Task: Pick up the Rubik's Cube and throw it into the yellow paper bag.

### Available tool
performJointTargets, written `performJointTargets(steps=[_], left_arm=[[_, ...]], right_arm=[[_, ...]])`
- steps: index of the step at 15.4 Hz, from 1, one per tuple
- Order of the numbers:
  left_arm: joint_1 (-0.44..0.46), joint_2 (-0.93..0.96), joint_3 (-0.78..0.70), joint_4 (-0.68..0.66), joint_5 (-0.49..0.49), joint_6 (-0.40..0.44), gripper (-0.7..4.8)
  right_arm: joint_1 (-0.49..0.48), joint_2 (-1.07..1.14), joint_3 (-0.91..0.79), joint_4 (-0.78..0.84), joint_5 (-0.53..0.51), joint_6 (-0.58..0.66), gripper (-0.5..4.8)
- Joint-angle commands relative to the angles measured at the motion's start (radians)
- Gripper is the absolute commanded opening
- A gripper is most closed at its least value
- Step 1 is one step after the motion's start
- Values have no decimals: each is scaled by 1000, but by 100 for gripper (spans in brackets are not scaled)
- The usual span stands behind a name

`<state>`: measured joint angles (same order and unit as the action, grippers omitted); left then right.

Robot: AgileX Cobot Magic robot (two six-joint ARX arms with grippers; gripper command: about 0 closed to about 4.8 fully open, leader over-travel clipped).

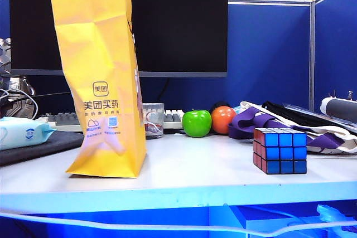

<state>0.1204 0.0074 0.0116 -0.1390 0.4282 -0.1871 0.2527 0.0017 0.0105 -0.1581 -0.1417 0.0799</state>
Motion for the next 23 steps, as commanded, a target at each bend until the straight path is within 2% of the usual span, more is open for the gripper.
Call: performJointTargets(steps=[1, 4, 5, 6, 7, 8, 10, 11, 12, 13, 14, 15, 16, 18, 20, 21, 22, 23], left_arm=[[1, -1, 5, -3, -10, 87, 223], [-6, -1, 14, 23, -16, 82, 223], [-26, 0, 15, 142, -117, 81, 223], [-39, 0, 17, 208, -171, 64, 223], [-53, 6, 40, 201, -207, 40, 223], [-61, 25, 63, 177, -198, 41, 223], [-71, 85, 128, 180, -195, 50, 223], [-76, 141, 183, 178, -182, 85, 223], [-80, 283, 299, 163, -165, 159, 223], [-80, 391, 383, 143, -154, 192, 224], [-80, 494, 462, 124, -153, 228, 236], [-79, 583, 519, 121, -130, 255, 247], [-78, 652, 556, 133, -92, 283, 247], [-79, 769, 599, 171, -92, 292, 246], [-84, 777, 620, 158, -77, 230, 246], [-118, 769, 635, 146, 40, 259, 246], [-140, 769, 656, 54, 126, 290, 246], [-154, 771, 678, -66, 154, 298, 246]], right_arm=[[0, 0, -9, -3, 40, 6, -3], [1, 0, -9, -3, 47, 7, 0], [1, 0, -9, 14, 69, 11, 6], [1, 0, -9, 56, 101, 40, 46], [1, 0, -9, 119, 117, 98, 172], [1, 0, -9, 153, 116, 126, 253], [2, 0, -9, 165, 114, 131, 268], [2, 0, -9, 153, 114, 138, 268], [2, 2, -8, 140, 107, 164, 276], [2, 10, -3, 144, 95, 168, 276], [2, 26, 10, 150, 95, 179, 295], [2, 49, 26, 178, 94, 181, 362], [2, 90, 52, 222, 95, 181, 373], [1, 229, 144, 303, 77, 169, 374], [2, 350, 201, 307, 59, 104, 407], [1, 484, 269, 241, 35, 96, 468], [2, 598, 334, 161, -11, 96, 469], [2, 689, 385, 119, -67, 96, 479]])
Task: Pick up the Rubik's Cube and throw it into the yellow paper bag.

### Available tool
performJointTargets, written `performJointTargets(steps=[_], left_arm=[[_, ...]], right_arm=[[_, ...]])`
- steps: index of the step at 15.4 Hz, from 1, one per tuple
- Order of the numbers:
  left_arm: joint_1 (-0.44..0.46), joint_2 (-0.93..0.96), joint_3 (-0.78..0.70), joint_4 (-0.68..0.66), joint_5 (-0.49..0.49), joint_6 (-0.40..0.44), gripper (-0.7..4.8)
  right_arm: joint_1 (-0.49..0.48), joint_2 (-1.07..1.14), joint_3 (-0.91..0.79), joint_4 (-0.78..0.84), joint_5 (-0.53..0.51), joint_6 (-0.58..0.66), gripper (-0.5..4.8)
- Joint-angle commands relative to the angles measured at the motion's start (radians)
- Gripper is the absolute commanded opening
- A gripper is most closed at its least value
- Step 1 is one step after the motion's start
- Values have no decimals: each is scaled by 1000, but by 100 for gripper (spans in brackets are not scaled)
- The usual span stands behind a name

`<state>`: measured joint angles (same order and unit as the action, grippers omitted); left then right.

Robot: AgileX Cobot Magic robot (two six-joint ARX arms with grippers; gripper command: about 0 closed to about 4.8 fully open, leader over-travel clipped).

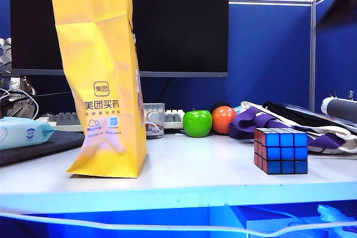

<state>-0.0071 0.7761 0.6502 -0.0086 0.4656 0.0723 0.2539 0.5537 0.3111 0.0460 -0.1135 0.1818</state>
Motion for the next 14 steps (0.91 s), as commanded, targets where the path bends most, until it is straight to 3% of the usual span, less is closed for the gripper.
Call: performJointTargets(steps=[1, 3, 5, 7, 8, 12, 14], left_arm=[[-45, 2, 40, -256, 106, 89, 246], [-83, 2, 40, -330, 33, 179, 249], [-86, 2, 45, -336, 95, 149, 479], [-105, 2, 67, -357, 121, 75, 479], [-113, 2, 81, -396, 145, 76, 479], [-195, 1, 101, -519, 173, 172, 479], [-290, 0, 101, -551, 87, 216, 479]], right_arm=[[0, 201, 123, -102, -144, -6, 479], [2, 303, 181, -101, -163, -8, 479], [-1, 390, 230, -103, -177, -31, 479], [1, 466, 257, -101, -178, -33, 479], [1, 509, 267, -102, -178, -34, 479], [1, 605, 268, -85, -185, -59, 479], [1, 619, 267, -72, -185, -59, 479]])
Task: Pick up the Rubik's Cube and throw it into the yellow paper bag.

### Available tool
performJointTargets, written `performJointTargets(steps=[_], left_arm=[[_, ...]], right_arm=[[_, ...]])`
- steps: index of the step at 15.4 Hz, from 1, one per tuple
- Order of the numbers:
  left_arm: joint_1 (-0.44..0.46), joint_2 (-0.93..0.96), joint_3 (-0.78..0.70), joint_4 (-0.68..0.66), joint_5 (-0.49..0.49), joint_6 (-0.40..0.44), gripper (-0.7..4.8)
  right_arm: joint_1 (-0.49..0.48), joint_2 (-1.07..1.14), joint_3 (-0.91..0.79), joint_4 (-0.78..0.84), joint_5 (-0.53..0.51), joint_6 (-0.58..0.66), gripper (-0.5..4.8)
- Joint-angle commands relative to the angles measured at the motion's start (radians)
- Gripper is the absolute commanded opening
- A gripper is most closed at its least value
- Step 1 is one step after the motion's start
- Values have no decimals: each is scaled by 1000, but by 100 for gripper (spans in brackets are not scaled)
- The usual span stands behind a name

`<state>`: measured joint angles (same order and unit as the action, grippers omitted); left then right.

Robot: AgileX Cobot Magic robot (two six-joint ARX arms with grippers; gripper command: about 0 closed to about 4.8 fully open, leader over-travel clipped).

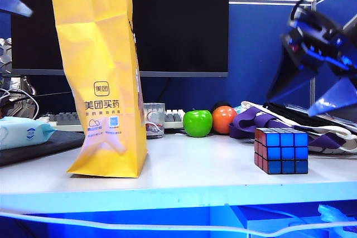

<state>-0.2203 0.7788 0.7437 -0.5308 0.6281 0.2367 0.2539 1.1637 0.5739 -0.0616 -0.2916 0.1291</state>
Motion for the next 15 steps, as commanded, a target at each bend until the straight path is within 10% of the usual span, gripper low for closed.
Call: performJointTargets(steps=[1, 8, 15], left_arm=[[-144, -6, 8, -31, -146, 70, 479], [-661, 4, 76, 206, -684, 156, 479], [-660, 102, 77, 188, -528, 147, 479]], right_arm=[[1, 10, 5, 45, -7, -6, 479], [0, 60, 5, 84, -3, -11, 479], [1, 179, 5, 166, -8, -6, 479]])
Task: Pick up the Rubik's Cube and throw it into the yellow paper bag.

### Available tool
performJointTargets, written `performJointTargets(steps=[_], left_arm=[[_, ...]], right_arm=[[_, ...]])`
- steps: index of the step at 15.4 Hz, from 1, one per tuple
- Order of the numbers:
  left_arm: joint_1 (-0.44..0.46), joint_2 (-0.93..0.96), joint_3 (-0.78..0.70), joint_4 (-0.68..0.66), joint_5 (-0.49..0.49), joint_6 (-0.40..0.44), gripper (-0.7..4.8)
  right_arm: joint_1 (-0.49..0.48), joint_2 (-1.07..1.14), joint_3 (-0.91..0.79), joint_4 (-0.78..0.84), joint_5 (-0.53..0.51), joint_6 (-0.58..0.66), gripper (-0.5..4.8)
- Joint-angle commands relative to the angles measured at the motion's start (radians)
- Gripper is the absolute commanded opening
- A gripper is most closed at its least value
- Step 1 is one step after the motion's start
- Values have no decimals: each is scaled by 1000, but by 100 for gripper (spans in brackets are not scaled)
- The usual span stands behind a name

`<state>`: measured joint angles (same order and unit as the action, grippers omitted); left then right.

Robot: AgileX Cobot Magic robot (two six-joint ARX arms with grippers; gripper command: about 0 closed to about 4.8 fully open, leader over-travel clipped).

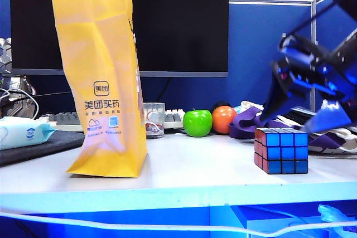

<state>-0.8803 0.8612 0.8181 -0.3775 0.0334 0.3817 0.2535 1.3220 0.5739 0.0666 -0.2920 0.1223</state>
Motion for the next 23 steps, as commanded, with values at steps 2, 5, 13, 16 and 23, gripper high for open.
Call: performJointTargets(steps=[2, 5, 13, 16, 23], left_arm=[[0, 43, 3, 32, 121, -20, 479], [0, 63, 3, 32, 132, -23, 479], [0, 68, 3, 35, 120, -27, 479], [1, 67, 8, 113, -44, -24, 479], [245, 67, 254, 76, -30, 3, 442]], right_arm=[[1, 53, 5, 71, -24, 2, 479], [2, 109, 14, 88, -21, 1, 479], [2, 208, 82, 87, -21, -12, -4], [2, 202, 123, 120, -42, -15, -4], [19, 177, 600, -105, -225, -14, -4]])
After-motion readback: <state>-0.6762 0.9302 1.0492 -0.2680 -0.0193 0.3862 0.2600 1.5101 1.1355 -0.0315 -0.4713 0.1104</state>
